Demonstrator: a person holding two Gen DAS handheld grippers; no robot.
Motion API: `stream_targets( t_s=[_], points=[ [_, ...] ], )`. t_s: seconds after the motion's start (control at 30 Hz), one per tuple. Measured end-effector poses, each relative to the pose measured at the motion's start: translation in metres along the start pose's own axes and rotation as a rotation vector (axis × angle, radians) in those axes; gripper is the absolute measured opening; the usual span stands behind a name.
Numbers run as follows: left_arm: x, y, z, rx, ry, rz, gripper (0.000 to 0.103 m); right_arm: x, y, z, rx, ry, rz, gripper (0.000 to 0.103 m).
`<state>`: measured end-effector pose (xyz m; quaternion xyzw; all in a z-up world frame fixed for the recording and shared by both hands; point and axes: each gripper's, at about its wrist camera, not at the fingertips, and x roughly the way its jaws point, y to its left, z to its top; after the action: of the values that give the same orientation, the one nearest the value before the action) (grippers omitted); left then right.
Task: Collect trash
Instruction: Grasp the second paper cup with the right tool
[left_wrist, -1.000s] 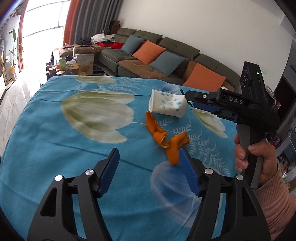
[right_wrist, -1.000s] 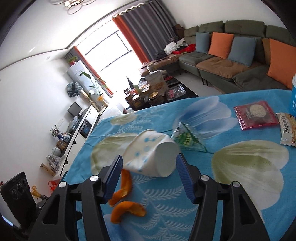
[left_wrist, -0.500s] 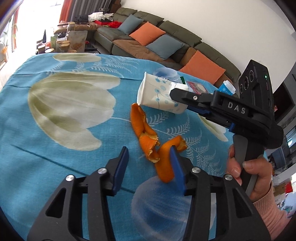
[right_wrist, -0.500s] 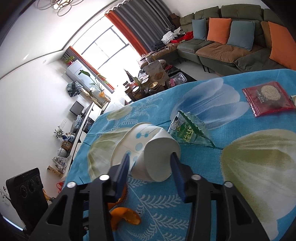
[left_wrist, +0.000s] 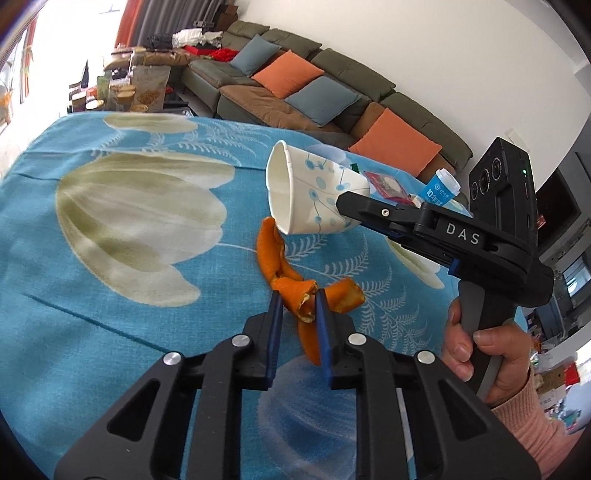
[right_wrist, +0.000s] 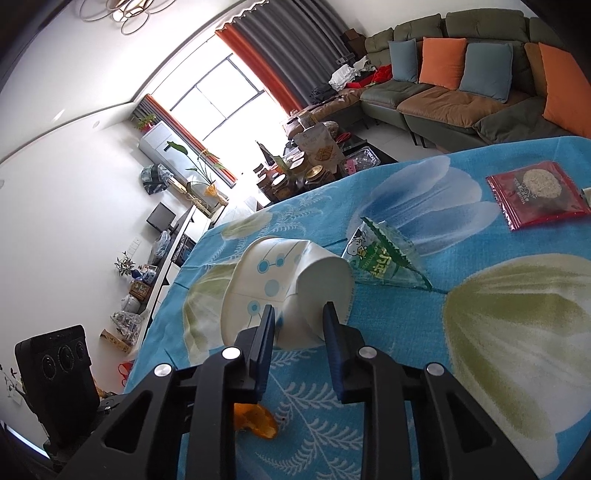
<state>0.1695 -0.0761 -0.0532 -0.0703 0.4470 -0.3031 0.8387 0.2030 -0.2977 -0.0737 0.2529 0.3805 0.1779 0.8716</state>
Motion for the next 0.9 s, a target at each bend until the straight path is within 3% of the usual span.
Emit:
stream_targets(
  t_s=[0.4,0.53,0.9],
  points=[
    [-0.024,0.002,-0.012,0.03,-0.04,0.01,0.013,-0.017,-0.002,-0.006,-0.007,-0.019,0.039,0.025],
    [-0.02,0.005,-0.015,0.032,-0.025,0.028,0.033,-0.023,-0.003,-0.008,-0.002,-0.027,0.045,0.025],
    [-0.014,0.004,-0.019,0.043,-0.007,0.039,0.033,-0.06,-0.029,-0.005,0.064,-0.124,0.031,0.025]
  ],
)
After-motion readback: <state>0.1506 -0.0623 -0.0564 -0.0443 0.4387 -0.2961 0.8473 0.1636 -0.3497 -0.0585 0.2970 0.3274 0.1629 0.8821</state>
